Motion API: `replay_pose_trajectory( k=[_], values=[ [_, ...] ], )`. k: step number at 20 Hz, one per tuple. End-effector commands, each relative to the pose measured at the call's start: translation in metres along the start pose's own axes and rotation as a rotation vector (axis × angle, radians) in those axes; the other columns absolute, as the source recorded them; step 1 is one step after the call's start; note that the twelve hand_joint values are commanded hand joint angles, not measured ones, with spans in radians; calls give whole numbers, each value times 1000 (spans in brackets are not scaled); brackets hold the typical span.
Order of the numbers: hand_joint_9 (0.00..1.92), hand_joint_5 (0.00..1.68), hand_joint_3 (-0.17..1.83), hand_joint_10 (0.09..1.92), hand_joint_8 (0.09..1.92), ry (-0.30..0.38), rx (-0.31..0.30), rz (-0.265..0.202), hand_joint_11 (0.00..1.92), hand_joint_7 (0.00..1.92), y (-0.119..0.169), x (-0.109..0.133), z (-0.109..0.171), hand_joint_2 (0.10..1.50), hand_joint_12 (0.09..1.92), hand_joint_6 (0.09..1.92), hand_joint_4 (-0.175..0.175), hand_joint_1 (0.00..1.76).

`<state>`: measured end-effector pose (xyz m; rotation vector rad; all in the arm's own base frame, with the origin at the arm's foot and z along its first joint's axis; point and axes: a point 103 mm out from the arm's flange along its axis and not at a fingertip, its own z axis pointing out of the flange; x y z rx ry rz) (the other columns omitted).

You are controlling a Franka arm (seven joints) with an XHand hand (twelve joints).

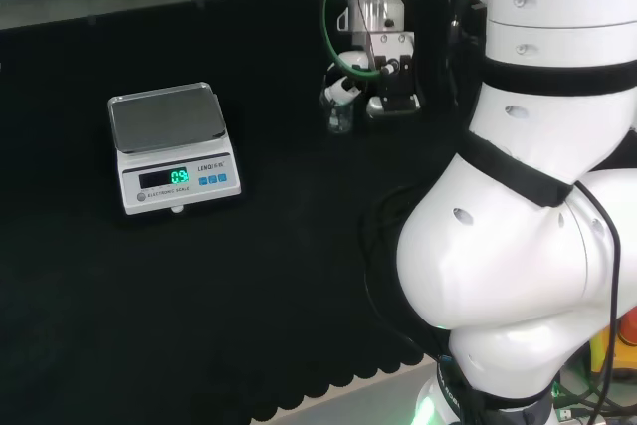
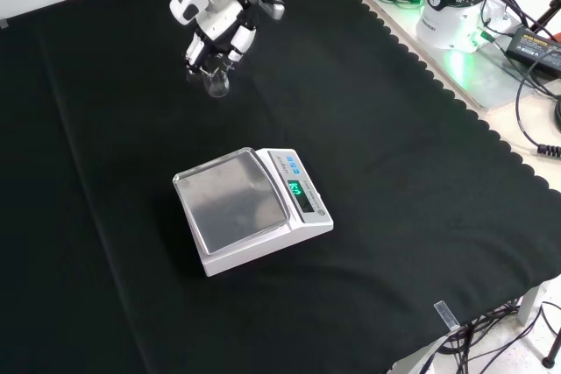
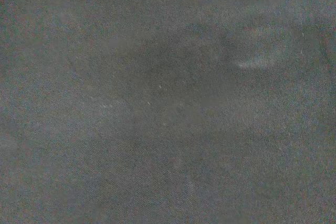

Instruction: Pick up the beaker.

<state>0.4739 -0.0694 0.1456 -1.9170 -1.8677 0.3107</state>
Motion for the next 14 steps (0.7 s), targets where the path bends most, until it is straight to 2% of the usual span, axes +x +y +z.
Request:
replay_pose_trajectory(
  k=[1,9,14],
  values=[
    [1022,386,533,536,921,9,-68,-56,1215,640,-35,25,-56,510,863,732,-116,1011],
    [1023,382,547,542,926,-42,-121,-129,1213,642,-82,66,-113,508,867,733,-116,1005],
    [1023,378,554,544,928,-36,-131,-166,1212,644,-102,88,-128,508,869,732,-116,999]
  ],
)
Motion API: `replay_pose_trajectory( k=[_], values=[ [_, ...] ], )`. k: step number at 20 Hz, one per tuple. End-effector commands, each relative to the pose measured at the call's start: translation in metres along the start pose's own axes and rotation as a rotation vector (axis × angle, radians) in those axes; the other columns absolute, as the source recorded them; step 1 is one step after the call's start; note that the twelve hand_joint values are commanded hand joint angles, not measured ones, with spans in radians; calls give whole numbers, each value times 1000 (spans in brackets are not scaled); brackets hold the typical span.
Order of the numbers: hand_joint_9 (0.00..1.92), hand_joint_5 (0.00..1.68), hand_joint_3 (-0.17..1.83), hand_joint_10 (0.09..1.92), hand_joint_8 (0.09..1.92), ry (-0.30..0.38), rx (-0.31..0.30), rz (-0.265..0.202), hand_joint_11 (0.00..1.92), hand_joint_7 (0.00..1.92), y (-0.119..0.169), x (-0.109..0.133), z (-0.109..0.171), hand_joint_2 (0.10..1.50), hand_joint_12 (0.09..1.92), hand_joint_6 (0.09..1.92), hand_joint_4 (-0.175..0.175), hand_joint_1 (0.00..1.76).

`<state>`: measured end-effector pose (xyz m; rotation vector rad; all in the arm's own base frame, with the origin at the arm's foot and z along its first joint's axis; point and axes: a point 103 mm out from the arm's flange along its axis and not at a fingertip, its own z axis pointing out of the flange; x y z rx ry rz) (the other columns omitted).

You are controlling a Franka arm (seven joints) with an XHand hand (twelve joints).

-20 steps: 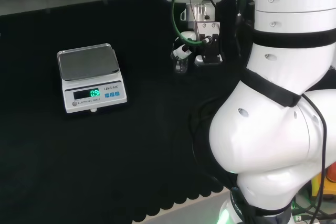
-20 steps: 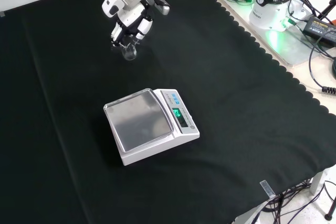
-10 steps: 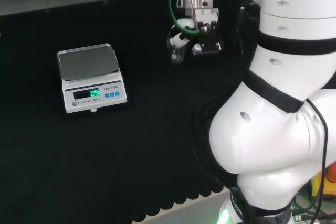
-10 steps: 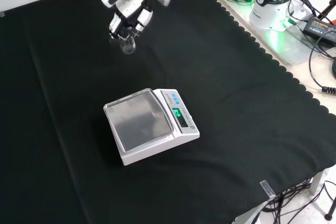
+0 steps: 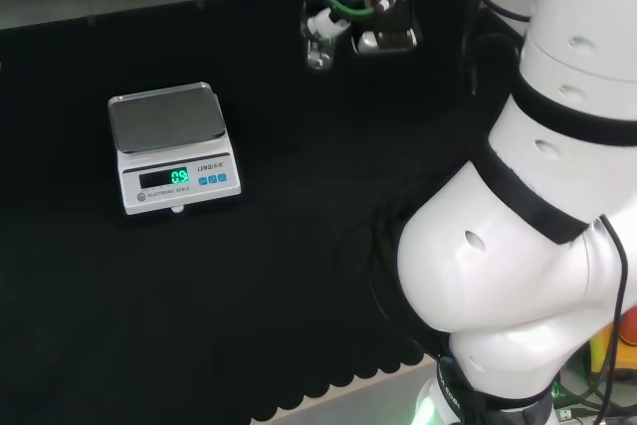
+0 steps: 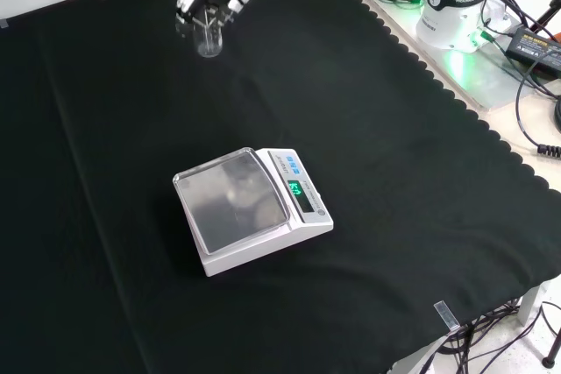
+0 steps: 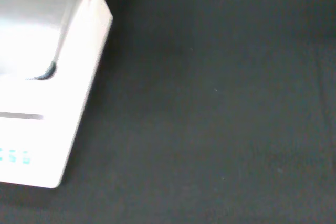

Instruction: Pick up the beaker.

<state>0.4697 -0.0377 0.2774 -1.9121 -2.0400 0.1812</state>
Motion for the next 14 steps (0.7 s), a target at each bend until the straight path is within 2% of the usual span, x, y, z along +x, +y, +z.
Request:
replay_pose_trajectory(
  k=[1,7,14],
  values=[
    [1023,376,555,544,928,-3,11,-73,1211,644,-33,44,-26,508,869,731,-116,998],
    [1022,369,560,547,929,-7,32,-67,1209,644,-36,55,-22,508,870,726,-116,990],
    [1020,366,565,549,930,-19,18,-67,1202,643,-40,57,-20,507,874,722,-114,981]
  ],
)
